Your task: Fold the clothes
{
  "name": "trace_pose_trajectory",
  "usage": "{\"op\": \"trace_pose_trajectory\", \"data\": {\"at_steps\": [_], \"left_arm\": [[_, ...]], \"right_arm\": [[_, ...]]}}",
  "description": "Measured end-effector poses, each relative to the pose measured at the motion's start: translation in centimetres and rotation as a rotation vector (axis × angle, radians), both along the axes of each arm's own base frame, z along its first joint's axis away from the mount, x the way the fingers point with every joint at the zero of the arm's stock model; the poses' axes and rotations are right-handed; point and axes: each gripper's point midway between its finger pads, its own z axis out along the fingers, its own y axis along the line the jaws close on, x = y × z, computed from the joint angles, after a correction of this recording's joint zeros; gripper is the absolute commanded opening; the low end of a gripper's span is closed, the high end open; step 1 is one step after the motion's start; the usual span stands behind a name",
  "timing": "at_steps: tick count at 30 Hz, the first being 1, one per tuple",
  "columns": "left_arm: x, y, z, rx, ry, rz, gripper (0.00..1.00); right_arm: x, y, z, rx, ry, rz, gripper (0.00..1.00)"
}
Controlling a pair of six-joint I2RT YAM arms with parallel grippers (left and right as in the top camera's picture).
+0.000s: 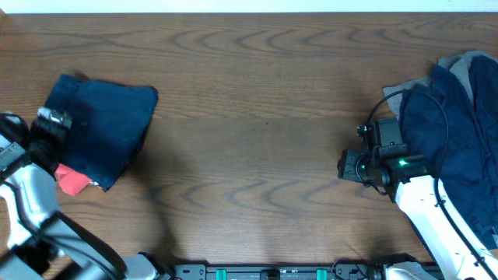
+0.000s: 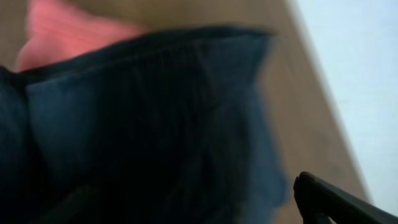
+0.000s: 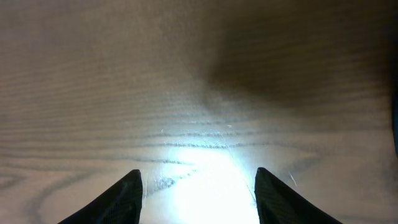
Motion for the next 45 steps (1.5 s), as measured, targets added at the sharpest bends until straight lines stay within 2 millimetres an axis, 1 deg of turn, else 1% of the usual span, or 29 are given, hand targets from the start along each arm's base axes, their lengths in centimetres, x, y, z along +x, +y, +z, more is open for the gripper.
{"op": "trace_pose_trajectory", "data": {"at_steps": [2,4,5,7,11,12,14,15,17,22,23,24,25,26,27,28,29,31,33,34,36,37,38,40,41,43,45], "left_arm": [[-0.7,0.7,-2.1,-0.028,0.054,0.027,0.98],[-1.4,1.3,-3.6,-0.047,0.089,0.051,0.98],[-1.7,1.5,-4.0,-0.053,0.1,0.06,0.98],[-1.9,1.8,-4.3,-0.056,0.102,0.068,0.98],[-0.9,1.9,-3.3,-0.048,0.044,0.041,0.98],[-0.6,1.7,-2.9,-0.048,0.025,0.029,0.98],[-0.3,1.4,-1.8,-0.042,-0.005,0.012,0.98],[-0.2,1.2,-0.9,-0.032,-0.027,0.002,0.98],[0.1,0.8,1.3,0.003,-0.07,-0.011,0.98],[0.4,-1.3,9.4,0.143,-0.22,-0.063,0.98],[0.4,-2.0,11.0,0.169,-0.25,-0.08,0.98],[0.5,-2.9,12.2,0.185,-0.269,-0.098,0.98],[0.7,-4.1,13.2,0.196,-0.286,-0.126,0.98],[0.9,-5.4,13.6,0.194,-0.289,-0.155,0.98],[1.3,-7.1,13.8,0.187,-0.287,-0.198,0.98],[1.7,-9.3,13.7,0.174,-0.278,-0.257,0.98],[2.0,-11.2,13.3,0.159,-0.263,-0.312,0.98],[2.6,-16.6,11.7,0.113,-0.205,-0.466,0.98],[2.4,-20.9,10.2,0.078,-0.151,-0.592,0.98],[1.9,-23.3,9.1,0.06,-0.107,-0.666,0.98],[0.4,-27.1,7.0,0.037,-0.007,-0.789,0.98],[-0.6,-28.9,5.9,0.029,0.05,-0.858,0.98],[-1.9,-30.6,4.7,0.031,0.109,-0.932,0.98],[-3.9,-32.3,3.5,0.048,0.186,-1.032,0.98],[-4.6,-32.9,3.2,0.065,0.209,-1.075,0.98],[-5.5,-32.9,3.1,0.099,0.233,-1.108,0.98],[-6.2,-32.2,3.3,0.14,0.256,-1.11,0.98]], "right_arm": [[-0.3,0.0,-0.1,-0.002,0.012,0.0,0.57],[-0.3,-0.1,-0.1,-0.003,0.013,0.0,0.57],[-0.3,-0.1,-0.1,-0.002,0.013,0.0,0.57],[-0.3,0.0,-0.1,-0.002,0.012,0.0,0.57],[-0.3,0.0,-0.1,-0.002,0.012,0.0,0.58],[-0.3,0.0,-0.1,-0.002,0.012,0.0,0.62],[-0.3,-0.1,-0.1,-0.002,0.012,-0.001,0.72],[-0.3,0.0,-0.1,-0.001,0.012,0.003,0.75],[-0.3,0.0,-0.1,0.002,0.011,0.007,0.77],[-0.2,0.3,0.0,0.017,0.007,0.015,0.79],[-0.2,0.4,0.0,0.02,0.006,0.016,0.79],[-0.1,0.4,0.0,0.022,0.005,0.016,0.8],[-0.1,0.5,0.0,0.023,0.003,0.016,0.8],[0.0,0.5,0.1,0.026,-0.002,0.018,0.81],[0.2,0.6,0.2,0.029,-0.01,0.018,0.81],[0.6,0.7,0.3,0.032,-0.025,0.019,0.8],[0.8,0.7,0.4,0.036,-0.037,0.019,0.8],[1.8,1.0,0.9,0.05,-0.08,0.024,0.8],[2.3,1.3,1.1,0.061,-0.103,0.032,0.8],[2.5,1.5,1.3,0.067,-0.116,0.042,0.8],[2.6,1.6,1.3,0.072,-0.119,0.055,0.83],[2.5,1.7,1.3,0.073,-0.117,0.063,0.86],[2.3,1.7,1.3,0.071,-0.112,0.074,0.91],[1.9,1.7,1.2,0.063,-0.092,0.093,0.99],[1.6,1.6,1.2,0.057,-0.077,0.098,0.99],[1.0,1.4,1.7,0.043,-0.044,0.107,0.99],[1.1,1.2,2.7,0.029,-0.035,0.109,0.99]]}}
